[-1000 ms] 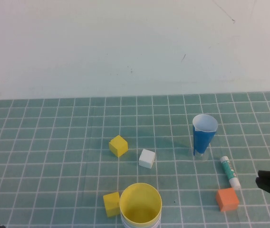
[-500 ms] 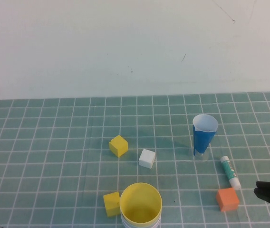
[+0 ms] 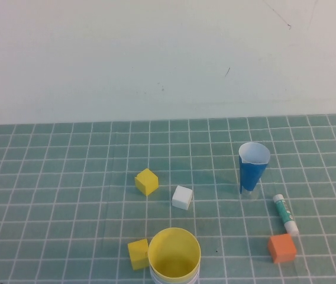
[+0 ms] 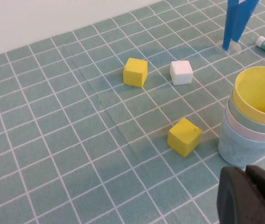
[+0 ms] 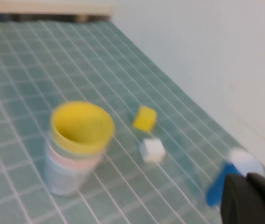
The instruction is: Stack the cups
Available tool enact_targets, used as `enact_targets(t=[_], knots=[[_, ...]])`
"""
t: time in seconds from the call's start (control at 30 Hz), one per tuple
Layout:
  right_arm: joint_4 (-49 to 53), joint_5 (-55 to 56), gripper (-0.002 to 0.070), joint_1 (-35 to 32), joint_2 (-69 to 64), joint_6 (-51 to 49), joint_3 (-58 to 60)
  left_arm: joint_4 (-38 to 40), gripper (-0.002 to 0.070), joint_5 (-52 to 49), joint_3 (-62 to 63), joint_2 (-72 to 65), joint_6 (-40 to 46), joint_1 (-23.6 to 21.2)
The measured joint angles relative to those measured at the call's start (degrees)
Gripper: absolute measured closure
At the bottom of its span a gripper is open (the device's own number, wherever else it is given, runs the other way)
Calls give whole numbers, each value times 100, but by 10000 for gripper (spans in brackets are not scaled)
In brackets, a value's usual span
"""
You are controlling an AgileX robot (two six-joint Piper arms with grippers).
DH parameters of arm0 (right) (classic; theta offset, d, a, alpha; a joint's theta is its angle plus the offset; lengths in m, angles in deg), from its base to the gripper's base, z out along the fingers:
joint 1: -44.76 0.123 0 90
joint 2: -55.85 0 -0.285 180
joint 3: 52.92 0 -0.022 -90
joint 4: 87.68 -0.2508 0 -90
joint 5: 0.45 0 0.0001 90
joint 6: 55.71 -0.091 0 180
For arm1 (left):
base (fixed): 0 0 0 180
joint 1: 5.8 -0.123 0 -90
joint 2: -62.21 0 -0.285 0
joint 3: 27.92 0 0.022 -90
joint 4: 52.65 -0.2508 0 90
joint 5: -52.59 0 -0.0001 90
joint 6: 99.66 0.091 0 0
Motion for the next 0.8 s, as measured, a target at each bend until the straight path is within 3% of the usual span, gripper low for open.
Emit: enact_targets(t=[0.27, 0.43, 0.63, 0.8], knots=[[79, 159, 678, -2530, 1505, -282, 1296, 0, 676, 0, 0, 0, -13, 0], [452, 216, 678, -3698, 2331, -828, 1839, 0, 676, 0, 0, 0, -13, 0], [1147, 37, 678, -3987, 2701, -1988, 2135, 0, 676, 0, 0, 0, -13, 0], [1206, -443, 678, -3987, 2717, -2346, 2135, 0, 676, 0, 0, 0, -13, 0]])
